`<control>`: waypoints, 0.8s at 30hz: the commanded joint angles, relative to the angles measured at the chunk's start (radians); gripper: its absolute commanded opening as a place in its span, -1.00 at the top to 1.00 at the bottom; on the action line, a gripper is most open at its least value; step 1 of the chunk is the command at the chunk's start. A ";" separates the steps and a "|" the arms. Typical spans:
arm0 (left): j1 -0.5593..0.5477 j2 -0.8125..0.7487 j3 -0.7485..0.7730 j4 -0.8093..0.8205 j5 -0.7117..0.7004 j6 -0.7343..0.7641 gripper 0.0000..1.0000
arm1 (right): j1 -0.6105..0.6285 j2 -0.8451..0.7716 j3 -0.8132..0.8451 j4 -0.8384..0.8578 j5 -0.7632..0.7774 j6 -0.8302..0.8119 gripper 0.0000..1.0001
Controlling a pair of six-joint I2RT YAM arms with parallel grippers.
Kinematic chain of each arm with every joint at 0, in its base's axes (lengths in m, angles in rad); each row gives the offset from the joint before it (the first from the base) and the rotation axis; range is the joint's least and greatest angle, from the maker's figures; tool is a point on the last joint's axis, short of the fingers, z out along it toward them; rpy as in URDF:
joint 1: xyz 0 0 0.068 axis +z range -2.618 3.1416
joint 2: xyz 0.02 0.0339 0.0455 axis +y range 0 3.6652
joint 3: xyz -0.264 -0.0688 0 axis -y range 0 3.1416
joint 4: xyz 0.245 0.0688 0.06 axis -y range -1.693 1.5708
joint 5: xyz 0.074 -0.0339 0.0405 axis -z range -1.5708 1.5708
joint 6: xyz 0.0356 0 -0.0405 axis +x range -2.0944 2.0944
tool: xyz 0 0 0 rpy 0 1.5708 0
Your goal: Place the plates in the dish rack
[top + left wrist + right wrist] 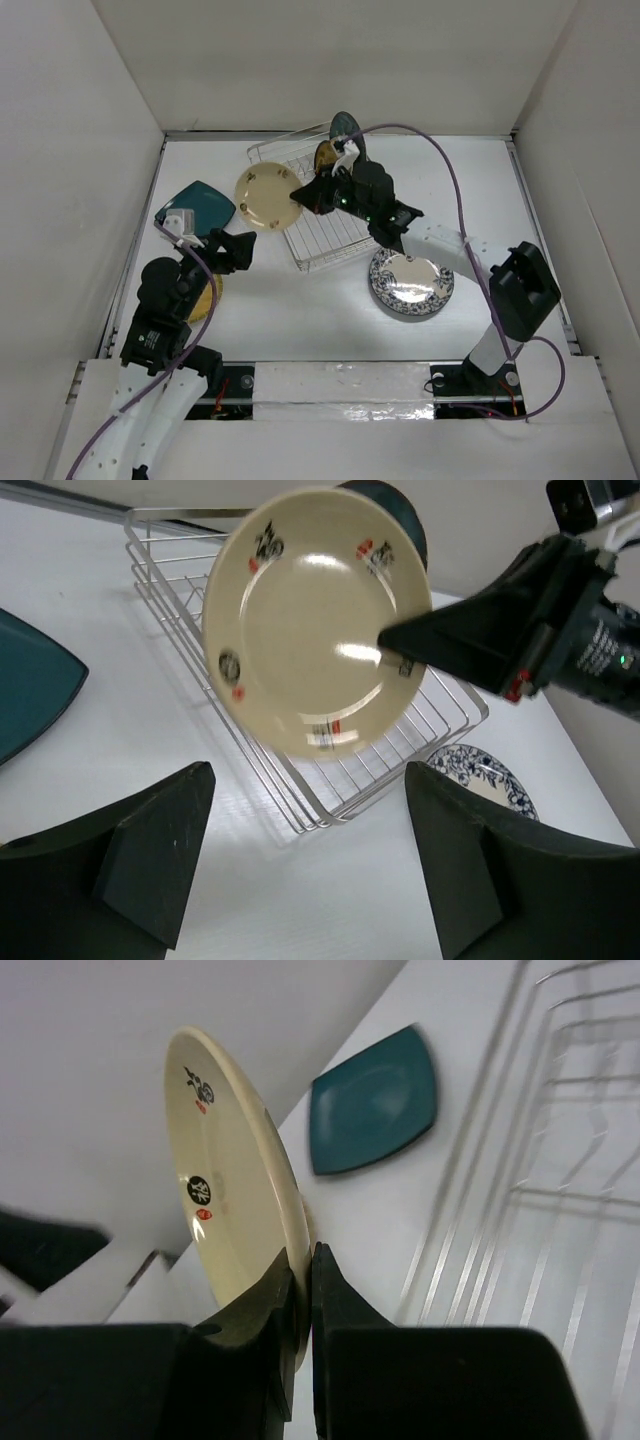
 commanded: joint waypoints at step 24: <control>0.030 -0.147 -0.063 0.039 -0.059 0.028 -0.51 | -0.057 0.509 0.867 -0.547 1.075 -0.496 1.00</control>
